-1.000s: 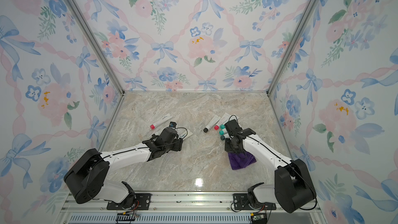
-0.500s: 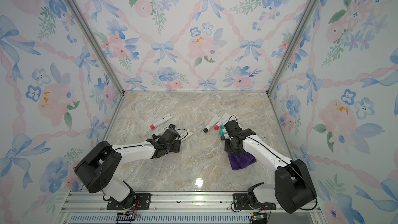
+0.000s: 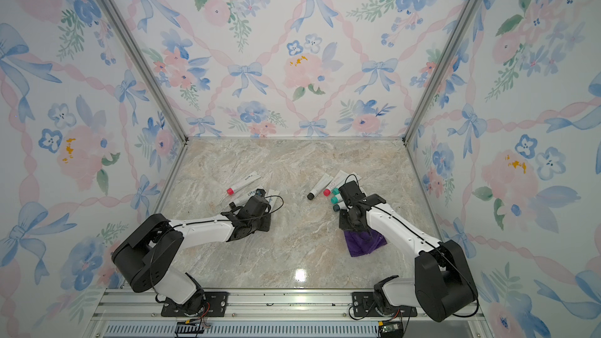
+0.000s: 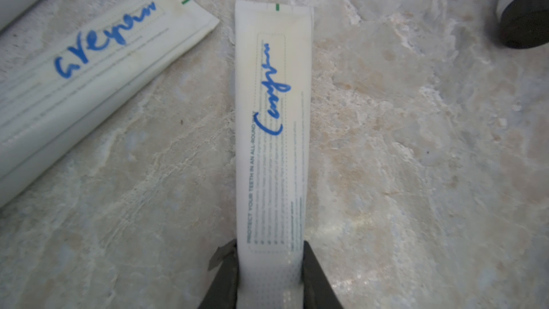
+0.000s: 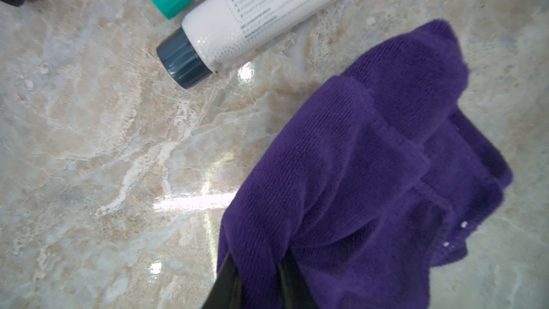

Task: Wipe the surface of the toothpaste tube
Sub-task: Move the toothpaste to the center of the board.

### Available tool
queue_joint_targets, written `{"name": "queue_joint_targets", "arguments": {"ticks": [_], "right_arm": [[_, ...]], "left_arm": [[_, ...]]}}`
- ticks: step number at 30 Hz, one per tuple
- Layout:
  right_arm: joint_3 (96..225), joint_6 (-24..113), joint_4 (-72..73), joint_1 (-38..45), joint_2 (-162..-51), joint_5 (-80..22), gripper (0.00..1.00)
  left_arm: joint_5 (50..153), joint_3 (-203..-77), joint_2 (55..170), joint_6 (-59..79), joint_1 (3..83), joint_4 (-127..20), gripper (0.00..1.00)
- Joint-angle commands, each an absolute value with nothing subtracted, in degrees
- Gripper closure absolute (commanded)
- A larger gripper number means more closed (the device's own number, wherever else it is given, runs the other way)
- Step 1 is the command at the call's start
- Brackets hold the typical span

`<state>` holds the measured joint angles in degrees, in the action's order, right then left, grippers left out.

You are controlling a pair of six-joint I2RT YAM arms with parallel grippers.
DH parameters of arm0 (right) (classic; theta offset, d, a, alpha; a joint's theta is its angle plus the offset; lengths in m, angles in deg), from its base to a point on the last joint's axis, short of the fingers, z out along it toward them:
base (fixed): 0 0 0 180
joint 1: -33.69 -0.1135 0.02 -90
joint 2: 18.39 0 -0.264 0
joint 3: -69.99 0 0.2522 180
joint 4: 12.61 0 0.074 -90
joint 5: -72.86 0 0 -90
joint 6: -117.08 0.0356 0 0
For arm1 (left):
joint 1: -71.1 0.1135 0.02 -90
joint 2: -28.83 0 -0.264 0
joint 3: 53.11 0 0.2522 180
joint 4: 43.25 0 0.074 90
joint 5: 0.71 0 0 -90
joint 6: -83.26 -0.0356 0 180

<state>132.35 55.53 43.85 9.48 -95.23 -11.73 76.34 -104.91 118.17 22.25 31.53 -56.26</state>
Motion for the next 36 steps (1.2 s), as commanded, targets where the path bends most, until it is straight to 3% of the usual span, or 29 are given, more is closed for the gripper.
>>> {"name": "queue_joint_targets", "arguments": {"ticks": [1,16,23,29,31,36], "right_arm": [[133.5,55.5,44.6,8.6,-95.3,-11.6,0.80],[135.2,55.2,45.2,8.3,-96.5,-11.5,0.81],[135.9,55.0,45.9,8.3,-96.5,-11.6,0.81],[135.1,55.1,46.0,8.1,-96.4,-11.9,0.81],[134.6,55.2,46.0,8.1,-96.0,-11.9,0.81],[133.9,55.0,46.7,7.9,-94.9,-11.9,0.81]], "left_arm": [[79.2,-102.7,116.2,21.6,29.0,-58.7,0.77],[80.1,-101.5,113.0,18.8,10.0,-56.6,0.75],[84.2,-105.6,118.8,12.9,2.0,-55.3,0.73],[85.5,-111.2,124.5,8.6,0.9,-55.0,0.72],[85.3,-111.8,125.3,7.6,0.9,-54.9,0.69],[84.7,-110.7,123.3,7.2,1.6,-54.9,0.46]]}}
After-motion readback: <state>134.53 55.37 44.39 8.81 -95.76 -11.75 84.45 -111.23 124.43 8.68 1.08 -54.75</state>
